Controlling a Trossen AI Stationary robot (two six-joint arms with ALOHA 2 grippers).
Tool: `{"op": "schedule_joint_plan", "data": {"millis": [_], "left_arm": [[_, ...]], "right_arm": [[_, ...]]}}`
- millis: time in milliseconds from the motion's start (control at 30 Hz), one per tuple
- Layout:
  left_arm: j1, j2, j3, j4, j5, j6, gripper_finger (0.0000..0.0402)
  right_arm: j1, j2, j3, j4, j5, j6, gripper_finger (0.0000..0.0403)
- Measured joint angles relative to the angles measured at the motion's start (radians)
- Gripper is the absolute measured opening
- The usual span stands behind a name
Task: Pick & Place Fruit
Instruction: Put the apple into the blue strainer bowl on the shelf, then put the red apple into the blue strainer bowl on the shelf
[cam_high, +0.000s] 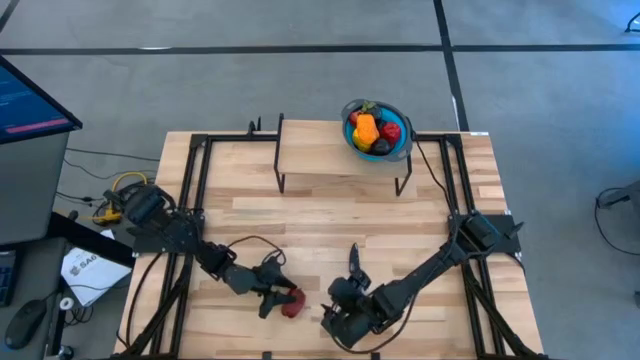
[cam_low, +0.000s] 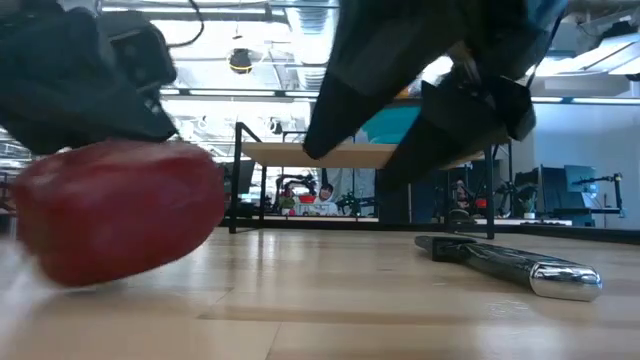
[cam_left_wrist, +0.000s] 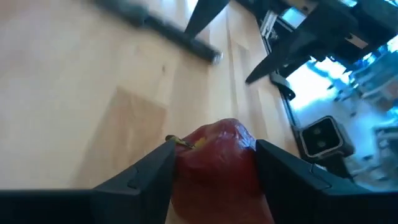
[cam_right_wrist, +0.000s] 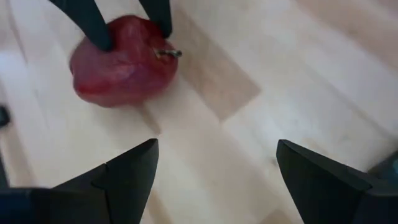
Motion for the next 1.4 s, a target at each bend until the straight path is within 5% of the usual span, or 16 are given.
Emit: {"op": "schedule_joint_plan", "data": {"millis": [300, 633, 1000, 1133, 1267, 1400], "left_arm": [[0.017, -0.21, 0.0, -0.065, -0.006, 0.563, 0.0187], [0.016, -0.377, 0.002, -0.06, -0.133, 0.857, 0.0149], [0.012, -0.394, 0.002, -0.1, -0.161, 0.81, 0.0107], [0.013, -0.393, 0.002, -0.161, -0.097, 0.775, 0.0111], [0.035, -0.352, 0.002, -0.172, 0.027, 0.724, 0.0142], [0.086, -0.258, 0.041, -0.171, 0.09, 0.67, 0.0215]], "right_arm": [[0.06, 0.001, -0.135, 0.182, 0.309, -0.184, 0.032], [0.012, 0.014, -0.329, 1.054, 0.309, -0.709, 0.032], [-0.053, 0.009, -0.333, 1.003, 0.178, -0.74, 0.032], [-0.046, -0.001, -0.333, 0.953, 0.202, -0.785, 0.032], [-0.01, -0.087, -0.333, 0.823, 0.231, -0.775, 0.032], [0.032, -0.185, -0.332, 0.588, 0.246, -0.652, 0.032]]}}
